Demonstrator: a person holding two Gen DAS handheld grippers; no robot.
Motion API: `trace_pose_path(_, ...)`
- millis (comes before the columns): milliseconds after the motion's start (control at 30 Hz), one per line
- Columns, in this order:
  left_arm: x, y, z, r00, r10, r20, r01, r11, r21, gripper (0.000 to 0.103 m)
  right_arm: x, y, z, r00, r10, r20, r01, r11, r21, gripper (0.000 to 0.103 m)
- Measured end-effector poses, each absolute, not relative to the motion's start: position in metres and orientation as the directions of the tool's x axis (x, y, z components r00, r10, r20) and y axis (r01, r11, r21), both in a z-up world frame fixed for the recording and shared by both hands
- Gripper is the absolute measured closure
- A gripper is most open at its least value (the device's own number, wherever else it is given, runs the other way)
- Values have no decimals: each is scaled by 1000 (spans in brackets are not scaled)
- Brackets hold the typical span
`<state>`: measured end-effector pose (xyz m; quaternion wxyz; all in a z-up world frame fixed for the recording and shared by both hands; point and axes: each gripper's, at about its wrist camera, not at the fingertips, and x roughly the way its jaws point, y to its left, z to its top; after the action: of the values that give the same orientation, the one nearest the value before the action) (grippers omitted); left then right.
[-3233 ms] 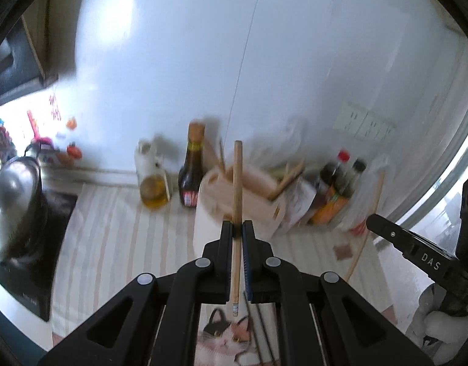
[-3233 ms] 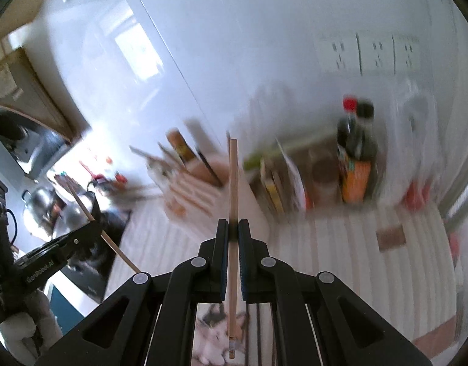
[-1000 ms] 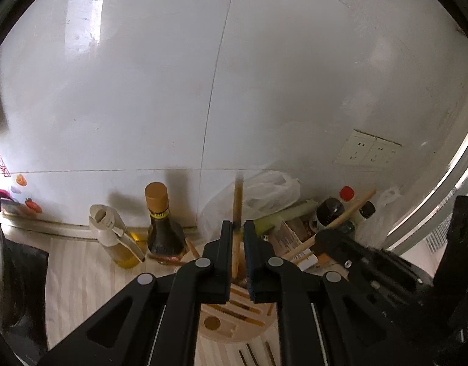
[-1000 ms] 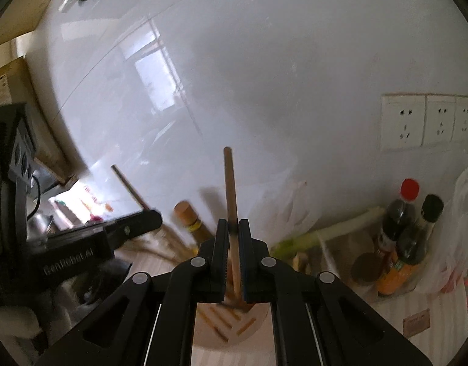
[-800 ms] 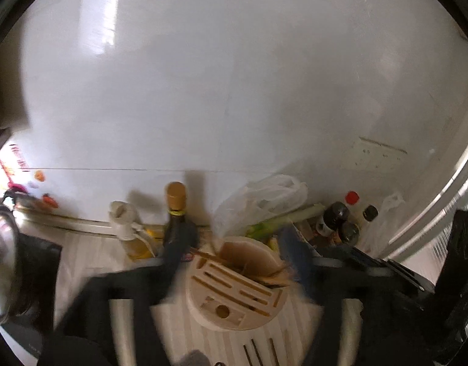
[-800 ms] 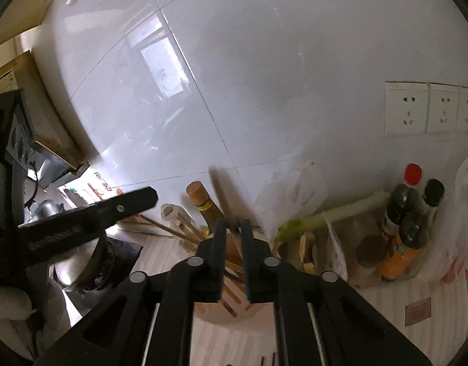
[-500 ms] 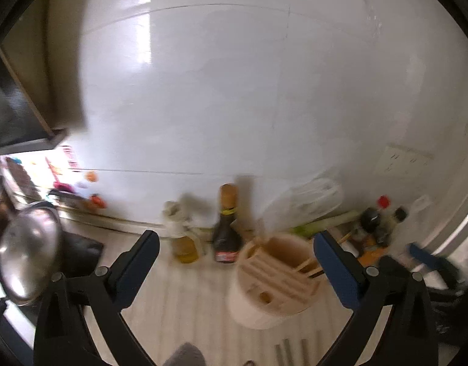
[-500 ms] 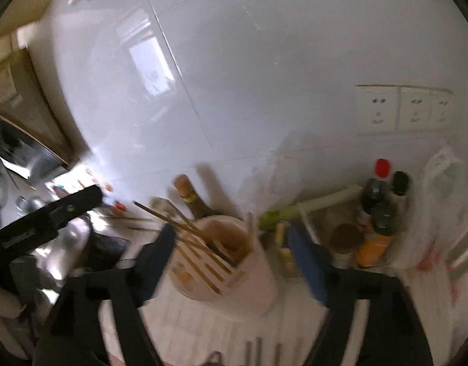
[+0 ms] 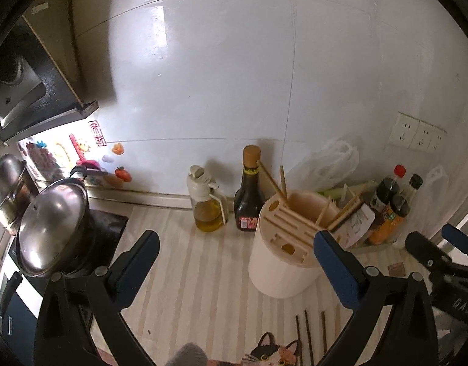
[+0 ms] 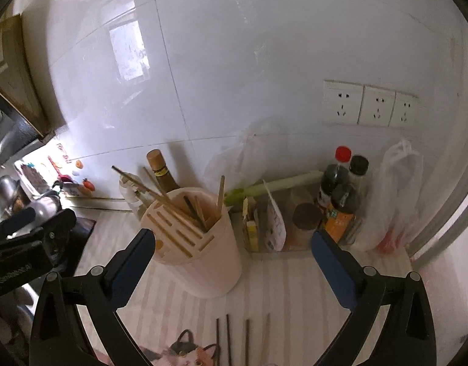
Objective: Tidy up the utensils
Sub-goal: 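Move both open tools back down to the chopsticks on the mat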
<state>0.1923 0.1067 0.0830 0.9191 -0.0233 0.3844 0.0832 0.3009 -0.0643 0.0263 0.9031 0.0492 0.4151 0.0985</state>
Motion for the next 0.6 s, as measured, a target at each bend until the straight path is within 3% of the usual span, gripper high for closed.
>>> trace_pose_path(100,178,103,68,667,166,-726,-195,980,45,0,289,-74,10,606,215,-766,-120,976,180,0)
trace_pose_path(267,163,97,8,568,138,-811,-189,981,35,0,272,-91,-64,446,169,-879,-67,986,155,0)
trace_pose_path(333,158,93,-22,518,135,-845,-186,982,44,0,266,-97,-98,370,165,-914,-47,986,159,8)
trace_pose_path(400,154,86,-52,459,122,-880,-170,984,48,0,264,-102,-137,275,156,-949,-27,988,155,31)
trace_pose_path(600,146,57,-123,311,99,-945,-110,992,68,0,261,-104,-220,94,169,-981,0,985,170,43)
